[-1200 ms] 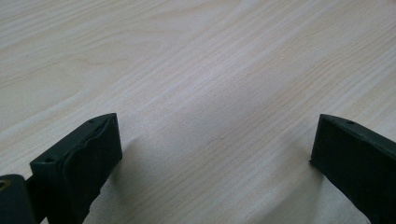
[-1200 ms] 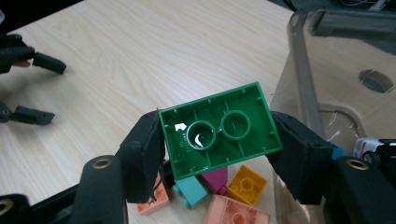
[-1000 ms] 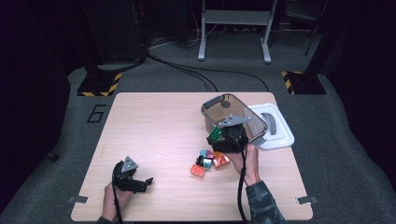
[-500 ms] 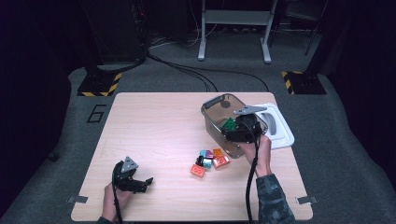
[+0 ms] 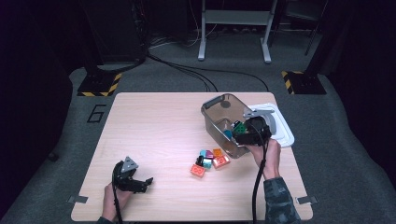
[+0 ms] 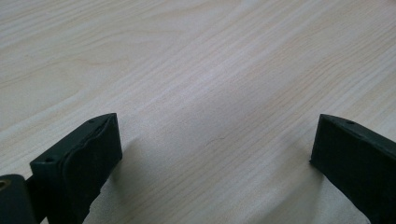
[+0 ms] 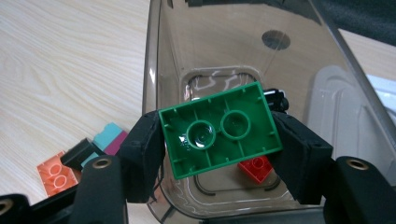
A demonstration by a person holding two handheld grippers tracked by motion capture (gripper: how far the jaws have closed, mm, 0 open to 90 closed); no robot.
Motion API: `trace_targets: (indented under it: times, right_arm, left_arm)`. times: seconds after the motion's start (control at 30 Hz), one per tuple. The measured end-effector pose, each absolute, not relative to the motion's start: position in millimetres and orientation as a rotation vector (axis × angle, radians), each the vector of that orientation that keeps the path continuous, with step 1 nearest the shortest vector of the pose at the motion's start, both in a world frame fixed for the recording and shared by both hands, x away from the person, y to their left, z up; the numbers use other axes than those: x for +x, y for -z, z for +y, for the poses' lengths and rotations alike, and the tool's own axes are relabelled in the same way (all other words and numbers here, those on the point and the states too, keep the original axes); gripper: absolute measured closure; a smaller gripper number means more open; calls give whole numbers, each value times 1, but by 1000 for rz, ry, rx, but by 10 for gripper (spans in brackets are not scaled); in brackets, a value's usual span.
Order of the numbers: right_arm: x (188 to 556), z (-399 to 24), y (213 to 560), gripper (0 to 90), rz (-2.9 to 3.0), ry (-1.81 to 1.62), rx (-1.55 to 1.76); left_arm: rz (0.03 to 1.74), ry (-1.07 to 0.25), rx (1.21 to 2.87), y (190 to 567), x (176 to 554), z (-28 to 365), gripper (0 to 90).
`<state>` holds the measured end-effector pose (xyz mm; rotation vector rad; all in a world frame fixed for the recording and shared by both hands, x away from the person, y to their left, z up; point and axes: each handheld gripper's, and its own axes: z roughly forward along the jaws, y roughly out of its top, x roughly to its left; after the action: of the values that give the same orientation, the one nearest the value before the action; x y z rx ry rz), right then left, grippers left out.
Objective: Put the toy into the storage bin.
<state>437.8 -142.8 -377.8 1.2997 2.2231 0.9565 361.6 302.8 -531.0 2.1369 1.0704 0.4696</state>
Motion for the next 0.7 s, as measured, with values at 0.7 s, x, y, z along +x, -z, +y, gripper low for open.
trace_targets:
  times: [0.7]
  right_arm:
    - [429,-150,388,373,2245,-894,1343]
  left_arm:
    - [1070,-468,2139,531,362,303,15]
